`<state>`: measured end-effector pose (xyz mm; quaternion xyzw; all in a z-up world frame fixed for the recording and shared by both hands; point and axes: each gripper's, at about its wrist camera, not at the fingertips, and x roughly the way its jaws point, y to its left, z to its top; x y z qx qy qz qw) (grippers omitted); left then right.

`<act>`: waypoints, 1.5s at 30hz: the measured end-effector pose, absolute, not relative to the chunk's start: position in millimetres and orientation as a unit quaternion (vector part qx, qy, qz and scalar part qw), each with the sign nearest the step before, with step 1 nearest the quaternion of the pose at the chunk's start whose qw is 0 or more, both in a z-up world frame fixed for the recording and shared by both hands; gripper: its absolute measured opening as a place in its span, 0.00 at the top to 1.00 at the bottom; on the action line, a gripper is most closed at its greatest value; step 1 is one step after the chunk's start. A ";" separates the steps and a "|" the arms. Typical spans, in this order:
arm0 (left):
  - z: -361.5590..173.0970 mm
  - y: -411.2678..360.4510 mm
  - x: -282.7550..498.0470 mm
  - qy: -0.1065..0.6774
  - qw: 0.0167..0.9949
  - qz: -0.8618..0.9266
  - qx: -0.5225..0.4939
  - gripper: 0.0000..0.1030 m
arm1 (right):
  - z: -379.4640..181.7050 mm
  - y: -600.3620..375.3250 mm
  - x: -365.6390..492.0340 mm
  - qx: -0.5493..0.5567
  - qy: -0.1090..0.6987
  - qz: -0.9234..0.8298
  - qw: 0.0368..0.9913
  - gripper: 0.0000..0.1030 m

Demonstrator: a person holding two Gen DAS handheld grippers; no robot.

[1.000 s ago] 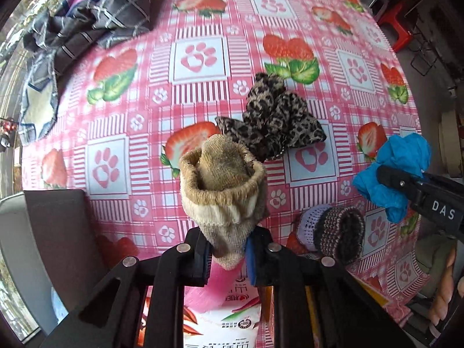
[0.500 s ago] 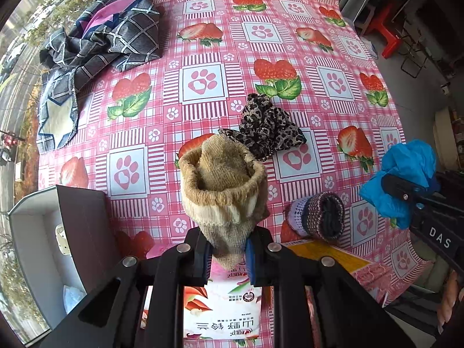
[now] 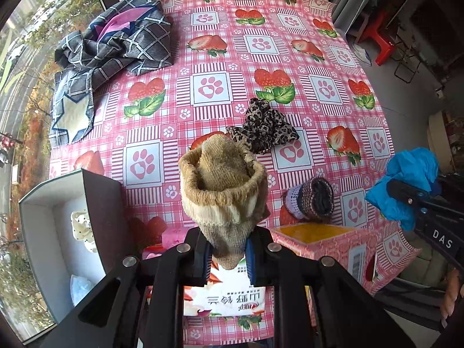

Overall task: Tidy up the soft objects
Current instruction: 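Carry the beige pouch in the left tool while the right tool carries the blue cloth over the box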

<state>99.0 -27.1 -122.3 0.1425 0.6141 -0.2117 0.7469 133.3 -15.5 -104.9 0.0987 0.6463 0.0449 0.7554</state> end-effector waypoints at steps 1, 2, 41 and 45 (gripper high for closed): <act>-120.4 -23.2 96.9 0.613 0.748 -0.211 0.143 0.80 | -102.7 -14.4 131.9 0.099 0.645 0.046 0.756 0.69; -118.9 -19.9 95.3 0.613 0.748 -0.211 0.142 0.80 | -99.5 -12.6 130.4 0.099 0.644 0.048 0.757 0.69; -105.0 215.0 51.9 0.621 0.781 -0.067 0.022 0.80 | -22.0 214.5 63.2 -0.047 0.628 0.240 0.739 0.69; -109.8 230.3 49.2 0.625 0.779 -0.054 0.013 0.80 | -23.6 234.1 57.0 -0.067 0.629 0.254 0.732 0.69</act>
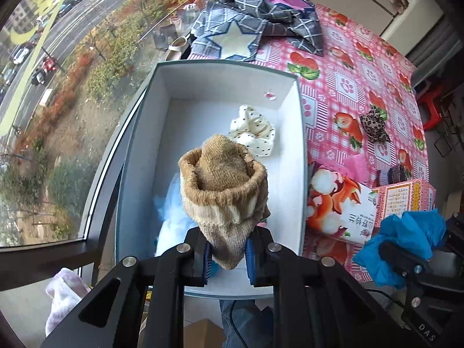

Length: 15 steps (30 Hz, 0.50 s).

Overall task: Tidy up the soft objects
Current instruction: 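Carry the beige pouch in the left tool while the right tool carries the blue cloth over the box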

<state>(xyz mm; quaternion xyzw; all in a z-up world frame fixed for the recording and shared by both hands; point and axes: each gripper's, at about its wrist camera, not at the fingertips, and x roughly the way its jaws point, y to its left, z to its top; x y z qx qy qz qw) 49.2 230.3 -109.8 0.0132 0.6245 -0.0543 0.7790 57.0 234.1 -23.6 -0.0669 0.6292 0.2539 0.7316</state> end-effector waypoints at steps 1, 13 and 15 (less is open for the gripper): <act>-110.7 233.9 48.7 0.625 0.779 -0.052 0.011 0.80 | -23.2 240.1 55.1 -0.074 0.628 0.259 0.730 0.69; -123.0 261.8 47.1 0.637 0.770 -0.038 -0.007 0.80 | -31.3 279.9 47.4 -0.124 0.635 0.280 0.709 0.69; -124.9 264.5 47.1 0.638 0.769 -0.038 -0.008 0.80 | -35.3 285.2 46.5 -0.136 0.638 0.280 0.704 0.69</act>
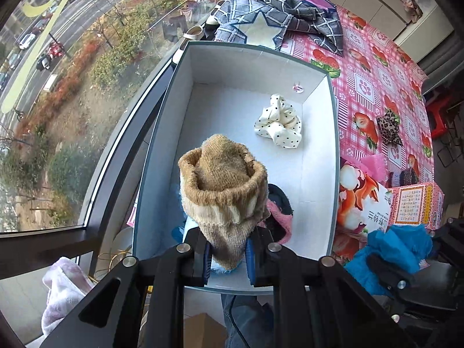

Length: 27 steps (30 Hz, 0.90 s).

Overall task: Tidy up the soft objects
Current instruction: 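Carry the beige pouch in the left tool while the right tool carries the blue cloth over the box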

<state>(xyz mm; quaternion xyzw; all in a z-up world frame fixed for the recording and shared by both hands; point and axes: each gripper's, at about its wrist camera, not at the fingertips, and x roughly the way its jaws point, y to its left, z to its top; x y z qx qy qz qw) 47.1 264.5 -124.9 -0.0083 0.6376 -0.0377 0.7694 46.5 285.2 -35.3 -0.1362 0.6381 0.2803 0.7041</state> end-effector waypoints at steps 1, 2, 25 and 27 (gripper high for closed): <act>-125.7 265.7 47.2 0.638 0.769 -0.037 -0.008 0.80 | -37.5 287.9 46.4 -0.143 0.640 0.280 0.701 0.69; -126.3 266.5 47.8 0.638 0.769 -0.037 -0.008 0.80 | -38.7 289.9 45.8 -0.148 0.641 0.280 0.700 0.69; -140.8 266.5 56.2 0.646 0.762 -0.047 -0.014 0.80 | -59.4 302.9 32.5 -0.234 0.639 0.267 0.682 0.69; -142.0 267.0 56.1 0.647 0.761 -0.046 -0.014 0.80 | -59.9 304.6 30.0 -0.238 0.638 0.270 0.681 0.69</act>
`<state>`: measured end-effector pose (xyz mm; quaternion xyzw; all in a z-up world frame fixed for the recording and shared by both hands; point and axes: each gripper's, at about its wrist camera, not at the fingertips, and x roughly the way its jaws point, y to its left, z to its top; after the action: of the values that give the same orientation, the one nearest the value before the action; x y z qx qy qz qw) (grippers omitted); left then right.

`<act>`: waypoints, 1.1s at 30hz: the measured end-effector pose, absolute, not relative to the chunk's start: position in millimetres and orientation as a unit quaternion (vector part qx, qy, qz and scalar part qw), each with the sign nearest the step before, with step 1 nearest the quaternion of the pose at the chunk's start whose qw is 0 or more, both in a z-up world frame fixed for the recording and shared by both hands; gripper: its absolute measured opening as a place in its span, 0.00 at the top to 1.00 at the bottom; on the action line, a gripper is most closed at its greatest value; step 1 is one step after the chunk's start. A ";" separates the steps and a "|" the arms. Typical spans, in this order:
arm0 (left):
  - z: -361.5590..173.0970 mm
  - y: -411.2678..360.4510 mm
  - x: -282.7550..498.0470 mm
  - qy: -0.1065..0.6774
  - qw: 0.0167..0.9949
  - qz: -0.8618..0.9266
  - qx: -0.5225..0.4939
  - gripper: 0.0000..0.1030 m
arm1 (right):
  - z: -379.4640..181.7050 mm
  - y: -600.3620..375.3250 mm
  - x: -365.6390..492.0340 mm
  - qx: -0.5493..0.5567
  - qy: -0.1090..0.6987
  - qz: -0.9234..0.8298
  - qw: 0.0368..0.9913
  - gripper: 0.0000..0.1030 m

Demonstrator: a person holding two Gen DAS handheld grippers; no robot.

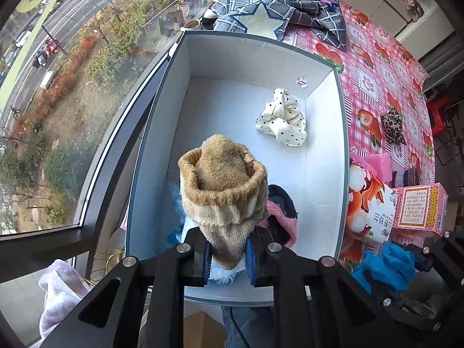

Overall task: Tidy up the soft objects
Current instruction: 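Carry the beige pouch in the left tool while the right tool carries the blue cloth over the box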

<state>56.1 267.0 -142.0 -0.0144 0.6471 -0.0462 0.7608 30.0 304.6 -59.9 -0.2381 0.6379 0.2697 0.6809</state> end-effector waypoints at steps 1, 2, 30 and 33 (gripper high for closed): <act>-142.7 267.3 56.0 0.648 0.760 -0.046 -0.015 0.80 | -60.1 305.6 28.7 -0.240 0.637 0.272 0.680 0.69; -143.3 267.8 55.8 0.648 0.760 -0.045 -0.015 0.80 | -60.4 306.3 27.5 -0.242 0.637 0.273 0.679 0.69; -145.7 269.4 55.7 0.649 0.759 -0.044 -0.018 0.80 | -64.5 310.5 20.5 -0.252 0.638 0.279 0.672 0.69; -144.5 269.5 58.7 0.648 0.760 -0.045 -0.017 0.80 | -61.7 310.2 24.1 -0.247 0.636 0.276 0.677 0.69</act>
<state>58.7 269.5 -144.5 -0.0173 0.6480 -0.0450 0.7602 24.1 310.2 -61.7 -0.2468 0.6358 0.2765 0.6771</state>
